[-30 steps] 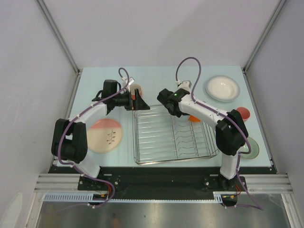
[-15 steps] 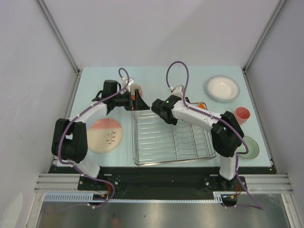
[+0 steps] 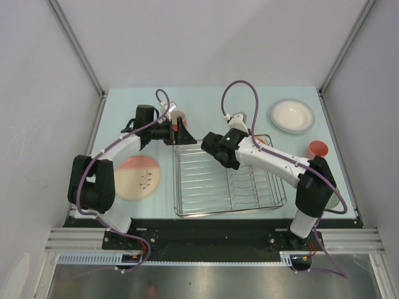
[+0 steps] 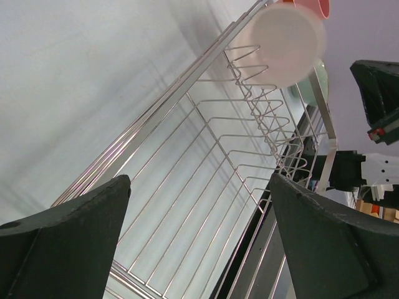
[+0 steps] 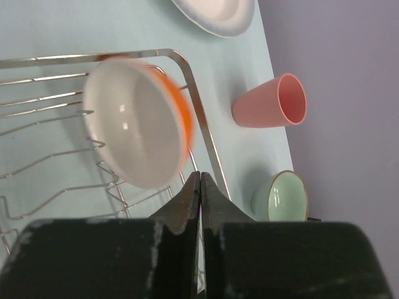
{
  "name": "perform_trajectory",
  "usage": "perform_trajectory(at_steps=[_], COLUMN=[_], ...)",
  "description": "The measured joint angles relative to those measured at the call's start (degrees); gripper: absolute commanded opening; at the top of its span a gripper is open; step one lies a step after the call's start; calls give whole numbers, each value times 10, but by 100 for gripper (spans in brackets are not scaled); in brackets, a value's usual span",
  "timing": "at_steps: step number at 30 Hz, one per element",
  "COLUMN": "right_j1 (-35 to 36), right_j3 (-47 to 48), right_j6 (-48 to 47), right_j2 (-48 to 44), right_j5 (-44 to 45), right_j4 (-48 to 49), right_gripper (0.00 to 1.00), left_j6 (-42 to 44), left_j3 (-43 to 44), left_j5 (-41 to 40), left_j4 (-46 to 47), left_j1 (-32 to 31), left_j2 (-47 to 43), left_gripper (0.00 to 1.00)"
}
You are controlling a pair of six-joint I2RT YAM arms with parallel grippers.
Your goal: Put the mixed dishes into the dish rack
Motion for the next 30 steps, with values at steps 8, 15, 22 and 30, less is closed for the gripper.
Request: perform_trajectory(at_steps=[8, 15, 22, 30], right_j1=[5, 7, -12, -39], right_j3=[-59, -63, -99, -148], right_j6=[-14, -9, 40, 54], right_j2=[-48, -49, -49, -49], right_j5=[-10, -15, -24, -29], right_j4=[-5, -5, -6, -7], right_gripper=[0, 39, 47, 47], left_j6=[-3, -10, -12, -17], left_j3=[0, 0, 0, 0], left_j5=[-1, -2, -2, -1], left_j4=[6, 9, 10, 13], left_j1=[1, 1, 1, 1], left_j2=[1, 1, 2, 3], left_gripper=[100, 100, 100, 100])
